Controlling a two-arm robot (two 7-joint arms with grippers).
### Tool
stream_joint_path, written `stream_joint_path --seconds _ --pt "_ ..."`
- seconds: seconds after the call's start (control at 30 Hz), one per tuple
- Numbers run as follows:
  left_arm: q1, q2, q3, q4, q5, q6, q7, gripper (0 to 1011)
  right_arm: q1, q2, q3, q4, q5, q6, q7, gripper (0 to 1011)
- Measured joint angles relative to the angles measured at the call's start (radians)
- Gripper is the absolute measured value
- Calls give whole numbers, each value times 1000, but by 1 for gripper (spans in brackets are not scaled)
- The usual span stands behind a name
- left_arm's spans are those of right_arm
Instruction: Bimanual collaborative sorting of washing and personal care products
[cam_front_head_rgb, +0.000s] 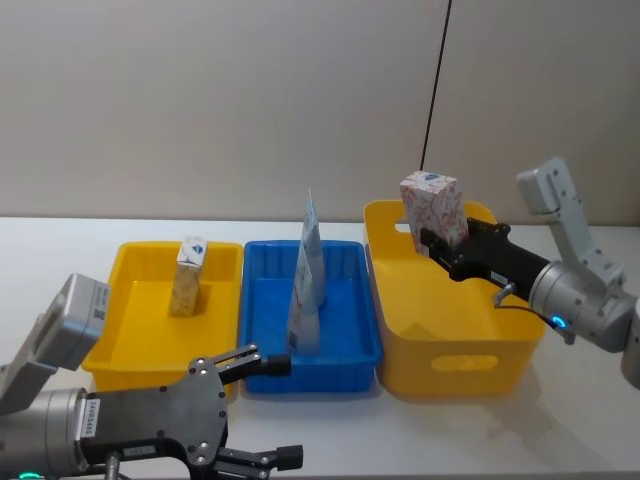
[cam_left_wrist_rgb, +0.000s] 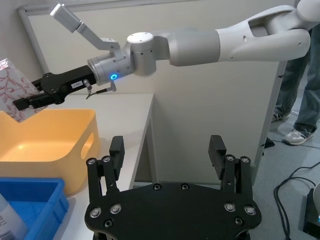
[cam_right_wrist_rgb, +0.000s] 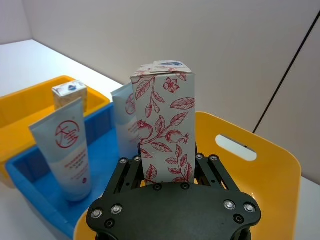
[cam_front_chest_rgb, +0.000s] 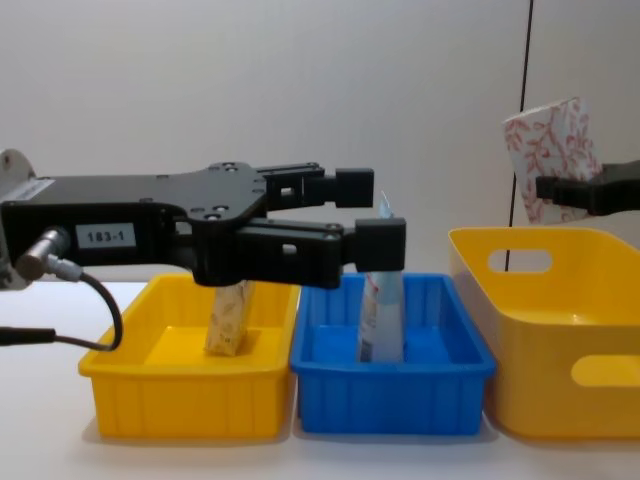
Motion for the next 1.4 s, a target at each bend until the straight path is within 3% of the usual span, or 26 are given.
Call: stream_joint_path --seconds 0.27,0.73,1.4 --pt "0 0 0 0 0 0 0 1001 69 -43 -13 124 -30 -34 17 371" --pt "0 0 0 0 0 0 0 1001 202 -132 -34 403 -83 -117 35 371" --pt "0 0 0 0 0 0 0 1001 281 -211 -44 606 -139 -189 -24 371"
